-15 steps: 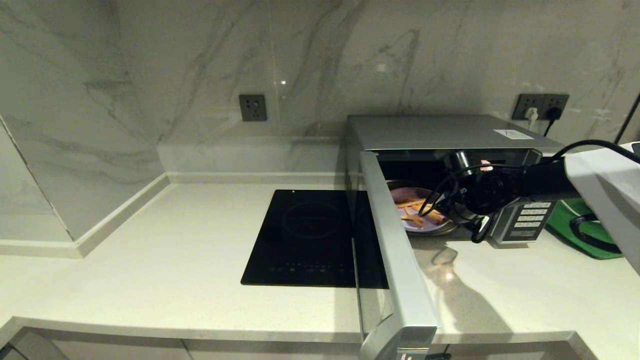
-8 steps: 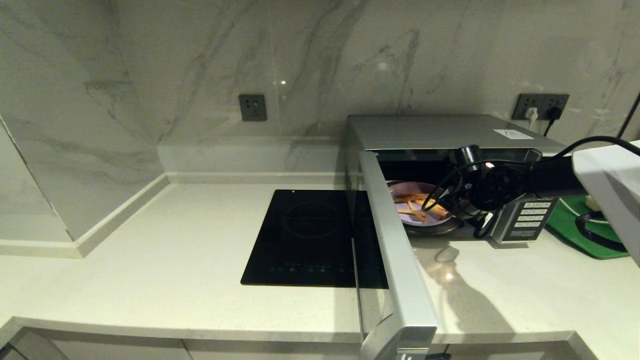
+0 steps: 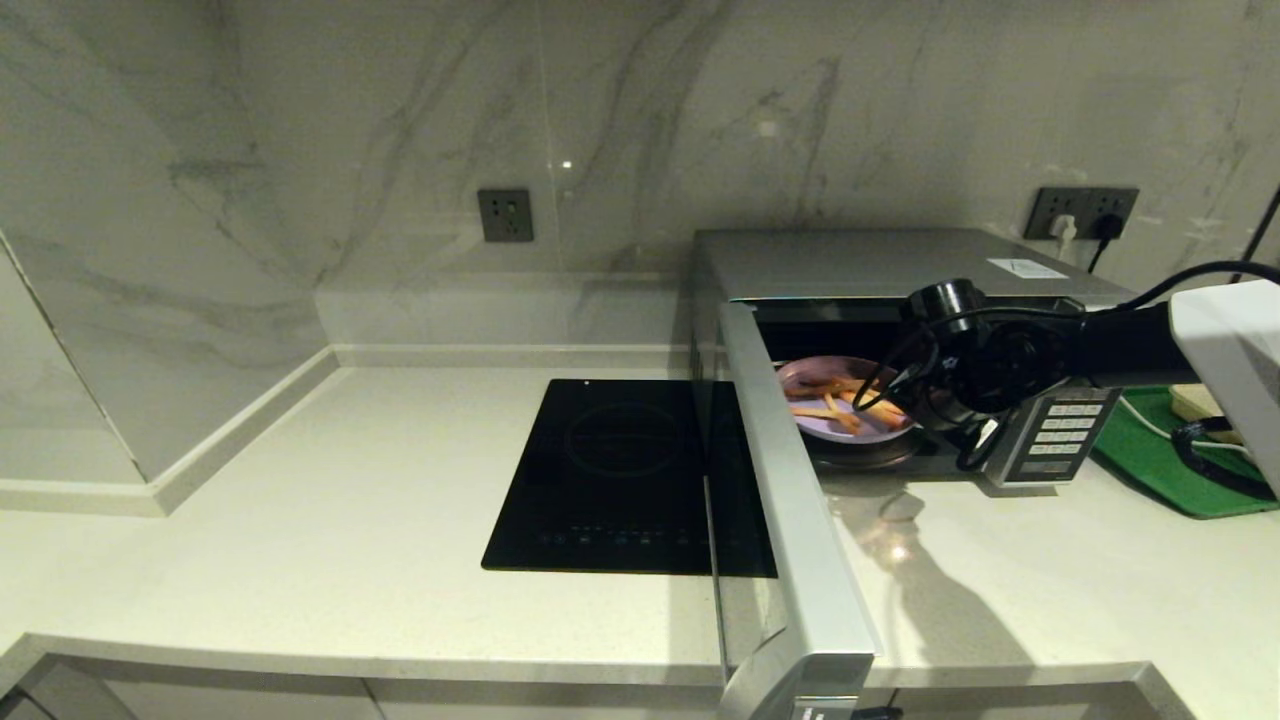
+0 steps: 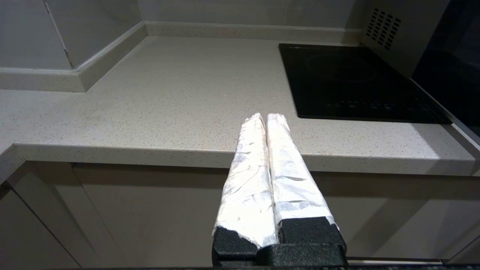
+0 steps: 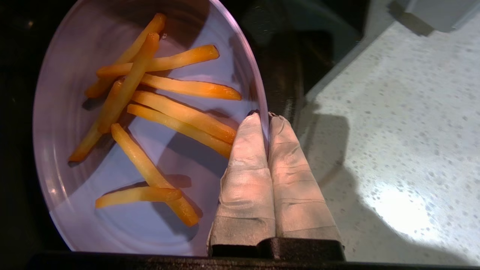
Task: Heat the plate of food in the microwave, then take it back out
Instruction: Take the plate out of the microwave
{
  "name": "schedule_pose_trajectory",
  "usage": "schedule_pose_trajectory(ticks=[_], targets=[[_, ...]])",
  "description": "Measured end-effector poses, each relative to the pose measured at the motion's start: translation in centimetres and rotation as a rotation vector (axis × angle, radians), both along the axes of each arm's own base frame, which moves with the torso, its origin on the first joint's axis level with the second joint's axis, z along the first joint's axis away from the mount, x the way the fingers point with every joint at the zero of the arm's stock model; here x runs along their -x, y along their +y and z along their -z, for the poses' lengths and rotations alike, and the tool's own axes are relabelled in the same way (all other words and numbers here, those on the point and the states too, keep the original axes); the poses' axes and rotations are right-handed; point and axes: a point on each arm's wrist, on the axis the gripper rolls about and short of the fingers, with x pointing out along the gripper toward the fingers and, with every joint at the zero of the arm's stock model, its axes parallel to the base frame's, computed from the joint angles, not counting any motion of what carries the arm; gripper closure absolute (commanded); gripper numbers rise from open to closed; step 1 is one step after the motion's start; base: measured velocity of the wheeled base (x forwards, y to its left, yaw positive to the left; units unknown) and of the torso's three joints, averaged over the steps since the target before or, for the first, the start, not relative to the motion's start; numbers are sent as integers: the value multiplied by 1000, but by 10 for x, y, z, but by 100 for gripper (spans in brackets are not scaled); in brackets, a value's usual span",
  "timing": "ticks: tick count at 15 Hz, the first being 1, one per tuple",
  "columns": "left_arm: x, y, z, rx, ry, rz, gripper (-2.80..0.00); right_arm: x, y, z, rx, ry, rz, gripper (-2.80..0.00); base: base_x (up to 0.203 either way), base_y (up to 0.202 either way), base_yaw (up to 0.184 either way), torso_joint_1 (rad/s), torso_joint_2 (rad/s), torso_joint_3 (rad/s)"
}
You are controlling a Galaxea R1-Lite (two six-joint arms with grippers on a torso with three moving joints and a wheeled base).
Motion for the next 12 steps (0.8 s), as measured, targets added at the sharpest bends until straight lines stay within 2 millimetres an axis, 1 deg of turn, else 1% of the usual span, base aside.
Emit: schedule_pose_trajectory(ticks=[3,6,9,12], targets=[[0,0,0,0,0,0,0,9,-7,-5,-18,18,28,0,0,0,0,0,0,0],[0,0,0,0,0,0,0,25,-11,-14,-31,27,32,0,0,0,0,0,0,0],[0,0,0,-1,0,0,0,50,-16,-29,-48,24,23,0,0,0,0,0,0,0],[0,0,0,0,0,0,0,85,-24,-43,-63,32,20,0,0,0,0,0,0,0]])
